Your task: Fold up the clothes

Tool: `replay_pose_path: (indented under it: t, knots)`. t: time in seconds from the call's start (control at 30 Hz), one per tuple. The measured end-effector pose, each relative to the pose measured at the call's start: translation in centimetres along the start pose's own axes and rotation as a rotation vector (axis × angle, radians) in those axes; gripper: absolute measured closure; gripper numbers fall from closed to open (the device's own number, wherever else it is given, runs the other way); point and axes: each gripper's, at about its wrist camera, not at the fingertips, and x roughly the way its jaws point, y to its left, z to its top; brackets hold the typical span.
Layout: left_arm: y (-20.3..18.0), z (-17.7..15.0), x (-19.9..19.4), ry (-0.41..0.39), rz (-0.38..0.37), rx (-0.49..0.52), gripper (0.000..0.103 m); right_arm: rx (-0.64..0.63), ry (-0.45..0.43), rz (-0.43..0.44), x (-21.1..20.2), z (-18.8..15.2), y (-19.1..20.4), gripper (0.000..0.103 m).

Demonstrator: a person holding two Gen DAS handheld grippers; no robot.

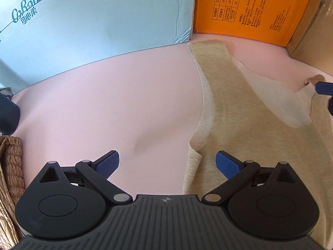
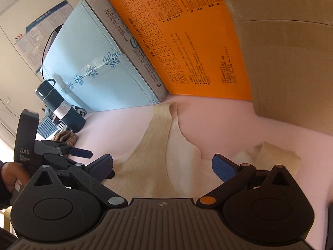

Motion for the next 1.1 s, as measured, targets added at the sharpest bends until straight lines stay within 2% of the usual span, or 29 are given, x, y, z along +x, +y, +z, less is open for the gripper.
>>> replay_pose_path:
  t: [0.17, 0.33, 0.5, 0.63, 0.7, 0.77, 0.8, 0.93, 1.1]
  knots:
    - [-2.5, 0.6, -1.0, -0.054, -0.048, 0.054, 0.003, 0.027, -0.022, -0.098, -4.5, -2.9, -1.5, 0.001]
    - [-6.1, 0.9, -1.7, -0.083, -0.100, 0.175, 0.003, 0.101, -0.063, -0.131, -4.1, -3.1, -4.6, 0.000]
    - [-10.6, 1.6, -0.9, -0.101, -0.093, 0.304, 0.003, 0.175, -0.104, -0.163, -3.8, -3.2, -7.8, 0.000]
    - [-12.3, 2.1, 0.2, -0.098, -0.105, 0.337, 0.003, 0.171, -0.154, -0.094, -2.4, -2.5, -9.4, 0.000]
    - [-12.7, 2.2, 0.6, -0.087, -0.097, 0.339, 0.003, 0.199, -0.142, 0.003, -1.8, -1.9, -10.0, 0.000]
    - [-12.6, 2.1, 1.0, -0.082, -0.094, 0.332, 0.003, 0.242, -0.091, 0.134, -1.1, -1.5, -10.6, 0.000]
    - [-12.5, 2.1, 1.1, -0.078, -0.098, 0.327, 0.002, 0.238, -0.088, 0.147, -1.0, -1.5, -10.5, 0.000]
    - [-11.8, 2.1, 1.4, -0.079, -0.123, 0.290, 0.001, 0.218, -0.132, 0.175, -1.0, -1.2, -10.5, 0.000]
    - [-10.3, 2.9, 0.8, -0.157, -0.092, 0.260, 0.001, 0.162, -0.361, 0.071, -2.7, -0.2, -10.1, 0.000]
